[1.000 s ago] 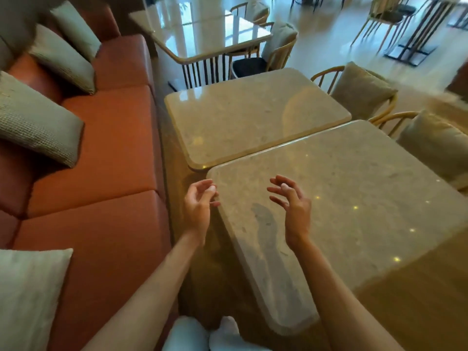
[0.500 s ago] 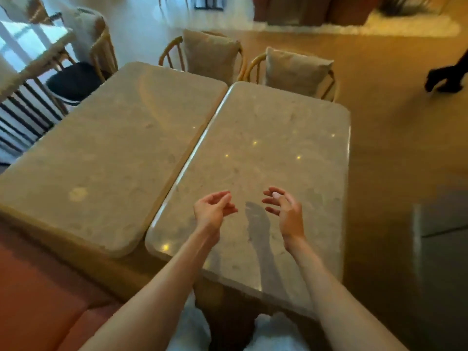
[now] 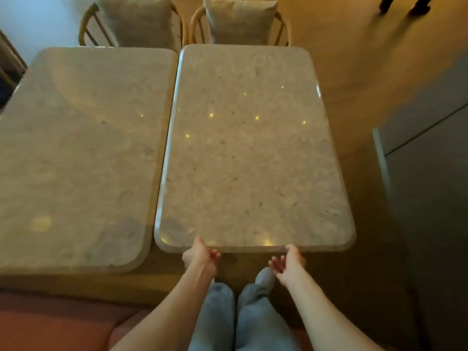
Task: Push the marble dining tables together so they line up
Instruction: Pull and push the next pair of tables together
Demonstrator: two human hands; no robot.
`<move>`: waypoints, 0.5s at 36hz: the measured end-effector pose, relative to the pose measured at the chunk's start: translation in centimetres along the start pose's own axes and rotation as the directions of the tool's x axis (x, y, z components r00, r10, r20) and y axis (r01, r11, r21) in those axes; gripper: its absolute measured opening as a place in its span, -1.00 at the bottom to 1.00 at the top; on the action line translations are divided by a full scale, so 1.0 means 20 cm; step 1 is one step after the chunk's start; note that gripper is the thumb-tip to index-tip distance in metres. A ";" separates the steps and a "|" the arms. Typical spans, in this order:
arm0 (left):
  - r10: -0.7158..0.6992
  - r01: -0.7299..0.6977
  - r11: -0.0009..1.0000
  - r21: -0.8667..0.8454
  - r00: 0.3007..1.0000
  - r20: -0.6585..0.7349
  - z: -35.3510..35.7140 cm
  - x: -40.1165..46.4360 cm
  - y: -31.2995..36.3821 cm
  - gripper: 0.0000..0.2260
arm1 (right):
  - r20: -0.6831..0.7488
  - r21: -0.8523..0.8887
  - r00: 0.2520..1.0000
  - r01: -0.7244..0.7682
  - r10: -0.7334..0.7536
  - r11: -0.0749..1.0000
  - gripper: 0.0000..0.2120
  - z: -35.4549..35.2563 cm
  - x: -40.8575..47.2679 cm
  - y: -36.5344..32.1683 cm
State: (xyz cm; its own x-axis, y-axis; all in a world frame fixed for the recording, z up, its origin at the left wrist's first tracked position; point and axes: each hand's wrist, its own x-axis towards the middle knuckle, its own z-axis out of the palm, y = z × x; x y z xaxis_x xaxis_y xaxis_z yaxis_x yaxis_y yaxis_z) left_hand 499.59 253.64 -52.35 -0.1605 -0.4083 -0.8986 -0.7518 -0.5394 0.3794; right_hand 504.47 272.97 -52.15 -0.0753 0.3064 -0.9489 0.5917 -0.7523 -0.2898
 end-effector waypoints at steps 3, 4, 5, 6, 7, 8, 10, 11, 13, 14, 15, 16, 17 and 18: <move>-0.090 0.089 0.996 -0.012 0.996 -0.029 -0.07 0.02 -0.10 -0.57 | 0.021 0.061 0.999 -0.032 0.031 0.998 -0.58 -0.04 0.08 0.09; -0.116 0.116 0.992 -0.045 0.993 0.010 -0.08 0.03 -0.12 -0.50 | 0.054 0.091 0.998 -0.027 0.023 0.995 -0.50 -0.04 0.10 0.10; -0.137 0.144 0.985 -0.096 0.988 0.072 -0.09 0.04 -0.14 -0.43 | 0.095 0.128 0.995 -0.029 0.017 0.991 -0.43 -0.05 0.13 0.11; -0.146 0.168 0.974 -0.150 0.978 0.147 -0.10 0.05 -0.15 -0.37 | 0.139 0.166 0.990 -0.033 0.010 0.986 -0.38 -0.05 0.15 0.12; -0.135 0.183 0.963 -0.199 0.963 0.231 -0.10 0.07 -0.16 -0.34 | 0.184 0.209 0.983 -0.033 -0.006 0.977 -0.37 -0.05 0.18 0.12; -0.111 0.192 0.951 -0.243 0.943 0.313 -0.11 0.08 -0.15 -0.34 | 0.228 0.248 0.973 -0.027 -0.031 0.968 -0.42 -0.05 0.19 0.11; -0.049 0.210 0.923 -0.323 0.896 0.442 -0.09 0.10 -0.13 -0.40 | 0.293 0.331 0.951 -0.006 -0.097 0.944 -0.59 -0.04 0.22 0.07; -0.024 0.217 0.907 -0.360 0.882 0.471 -0.10 0.11 -0.12 -0.43 | 0.310 0.364 0.943 0.001 -0.122 0.932 -0.63 -0.04 0.24 0.06; -0.001 0.236 0.883 -0.406 0.866 0.500 -0.09 0.14 -0.10 -0.46 | 0.315 0.390 0.936 0.022 -0.156 0.921 -0.56 -0.04 0.26 0.05; -0.003 0.244 0.878 -0.411 0.862 0.506 -0.10 0.15 -0.10 -0.48 | 0.307 0.388 0.938 0.032 -0.162 0.921 -0.53 -0.05 0.26 0.06; -0.001 0.247 0.878 -0.410 0.858 0.514 -0.10 0.15 -0.10 -0.49 | 0.300 0.382 0.939 0.043 -0.167 0.923 -0.54 -0.05 0.27 0.06; 0.005 0.248 0.878 -0.408 0.849 0.528 -0.11 0.16 -0.11 -0.51 | 0.292 0.372 0.941 0.052 -0.170 0.927 -0.58 -0.05 0.27 0.07; 0.015 0.251 0.879 -0.406 0.836 0.548 -0.12 0.18 -0.12 -0.53 | 0.288 0.361 0.942 0.059 -0.171 0.931 -0.60 -0.04 0.28 0.08; 0.023 0.252 0.880 -0.403 0.825 0.565 -0.13 0.19 -0.13 -0.54 | 0.284 0.350 0.942 0.069 -0.176 0.934 -0.59 -0.04 0.28 0.09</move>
State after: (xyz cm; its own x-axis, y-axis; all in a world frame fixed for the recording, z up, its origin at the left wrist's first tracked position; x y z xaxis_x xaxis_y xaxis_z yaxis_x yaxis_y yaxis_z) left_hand 502.71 251.56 -56.09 -0.5112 0.0671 -0.8569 -0.4437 -0.8744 0.1962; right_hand 505.67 273.80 -57.78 -0.4032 0.2556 -0.8787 0.2667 -0.8857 -0.3800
